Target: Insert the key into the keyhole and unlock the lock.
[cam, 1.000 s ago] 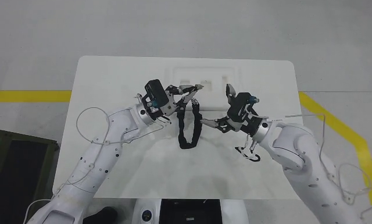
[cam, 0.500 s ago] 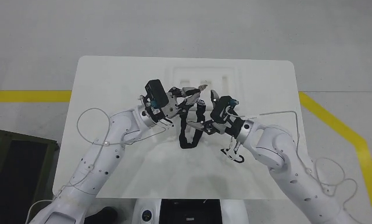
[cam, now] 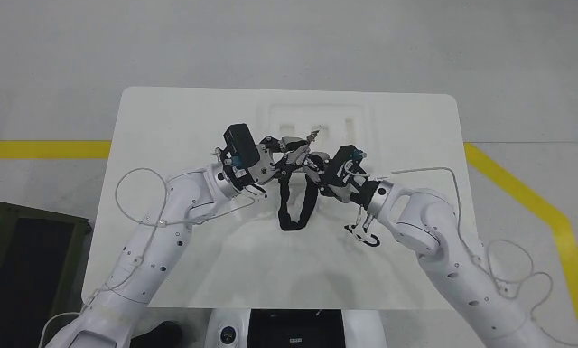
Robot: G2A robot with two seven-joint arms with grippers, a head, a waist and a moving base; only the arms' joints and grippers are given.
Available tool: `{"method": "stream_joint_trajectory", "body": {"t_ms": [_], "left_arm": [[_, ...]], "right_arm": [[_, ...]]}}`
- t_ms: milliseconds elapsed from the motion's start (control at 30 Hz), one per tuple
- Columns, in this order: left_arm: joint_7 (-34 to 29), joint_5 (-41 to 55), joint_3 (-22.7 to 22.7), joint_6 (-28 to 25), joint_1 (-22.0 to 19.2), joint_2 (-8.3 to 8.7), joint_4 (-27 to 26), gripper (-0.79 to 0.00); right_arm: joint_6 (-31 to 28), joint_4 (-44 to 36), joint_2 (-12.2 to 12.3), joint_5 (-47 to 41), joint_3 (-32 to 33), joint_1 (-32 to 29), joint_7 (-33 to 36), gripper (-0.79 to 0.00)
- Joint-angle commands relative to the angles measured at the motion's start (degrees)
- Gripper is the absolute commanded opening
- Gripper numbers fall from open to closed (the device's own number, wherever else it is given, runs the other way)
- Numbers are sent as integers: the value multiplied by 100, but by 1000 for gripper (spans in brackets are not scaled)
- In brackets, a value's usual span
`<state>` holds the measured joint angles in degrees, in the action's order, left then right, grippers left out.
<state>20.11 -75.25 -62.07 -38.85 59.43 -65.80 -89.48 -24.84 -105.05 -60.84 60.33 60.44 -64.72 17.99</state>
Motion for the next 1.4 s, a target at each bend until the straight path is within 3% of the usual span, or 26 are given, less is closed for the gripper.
{"method": "stream_joint_trajectory", "body": {"t_ms": [0,433,800,1000,1233,1367], "left_arm": [[-15,-18,-22,-14,10,4,4,-785],[-26,-217,-111,-26,93,19,-1,-785],[37,-444,-154,88,147,25,21,-785],[55,-476,-237,109,217,40,-17,-785],[21,-530,-310,132,262,54,-59,-785],[-4,-593,-337,130,281,62,-58,-785]], "right_arm": [[-27,-48,13,63,70,-29,87,-785],[-207,-306,96,275,492,-271,682,-785],[-94,67,42,824,264,226,1521,-785],[81,182,0,665,221,262,1483,-785],[359,-140,41,585,616,-124,1195,-785],[491,-353,109,647,1003,-552,1389,-785]]}}
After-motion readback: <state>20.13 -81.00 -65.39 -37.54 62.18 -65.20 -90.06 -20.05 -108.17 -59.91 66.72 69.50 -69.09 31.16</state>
